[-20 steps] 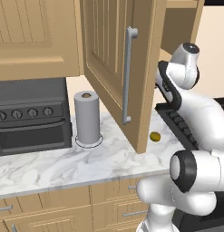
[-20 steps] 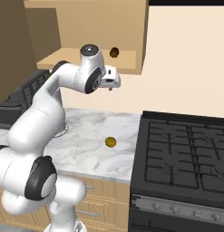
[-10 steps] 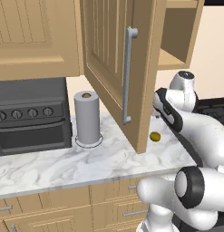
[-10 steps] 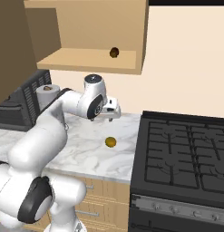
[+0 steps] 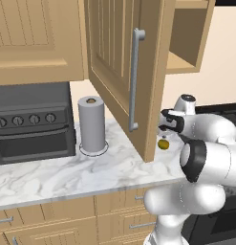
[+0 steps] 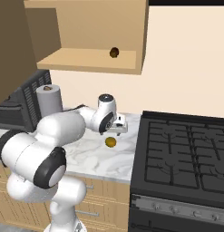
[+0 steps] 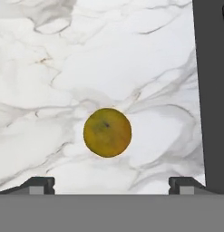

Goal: Pick the orange, sweet potato from the counter and place them in the cabinet. Then close the cabinet.

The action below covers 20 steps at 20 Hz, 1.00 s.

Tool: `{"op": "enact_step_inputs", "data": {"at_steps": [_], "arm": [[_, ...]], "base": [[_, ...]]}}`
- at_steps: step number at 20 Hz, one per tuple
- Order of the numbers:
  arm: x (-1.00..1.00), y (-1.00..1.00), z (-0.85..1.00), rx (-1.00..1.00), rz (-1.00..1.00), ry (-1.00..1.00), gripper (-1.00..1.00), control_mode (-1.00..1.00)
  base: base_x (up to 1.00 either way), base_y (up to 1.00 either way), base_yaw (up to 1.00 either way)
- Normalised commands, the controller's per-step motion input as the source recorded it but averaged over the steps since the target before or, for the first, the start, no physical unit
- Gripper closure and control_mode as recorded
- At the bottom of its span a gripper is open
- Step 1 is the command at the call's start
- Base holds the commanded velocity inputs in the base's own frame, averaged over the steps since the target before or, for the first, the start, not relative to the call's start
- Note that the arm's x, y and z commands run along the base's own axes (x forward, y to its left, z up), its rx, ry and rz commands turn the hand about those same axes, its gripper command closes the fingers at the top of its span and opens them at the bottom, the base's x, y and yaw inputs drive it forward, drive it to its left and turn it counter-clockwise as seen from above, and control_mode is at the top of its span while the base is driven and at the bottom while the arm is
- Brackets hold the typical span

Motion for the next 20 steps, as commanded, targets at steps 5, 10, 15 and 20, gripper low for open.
{"op": "enact_step_inputs", "data": {"at_steps": [5, 10, 15, 20], "arm": [[0.39, 0.0, -0.48, 0.0, 0.0, 0.0, -1.0, -1.0], [0.06, 0.01, -0.46, 0.0, 0.0, 0.0, -1.0, -1.0], [0.06, 0.03, -0.46, 0.0, 0.0, 0.0, -1.0, -1.0], [0.33, 0.05, -0.42, 0.0, 0.0, 0.0, -1.0, -1.0]], "base": [[0.0, 0.0, 0.0], [0.0, 0.0, 0.0], [0.0, 0.0, 0.0], [0.0, 0.0, 0.0]]}}
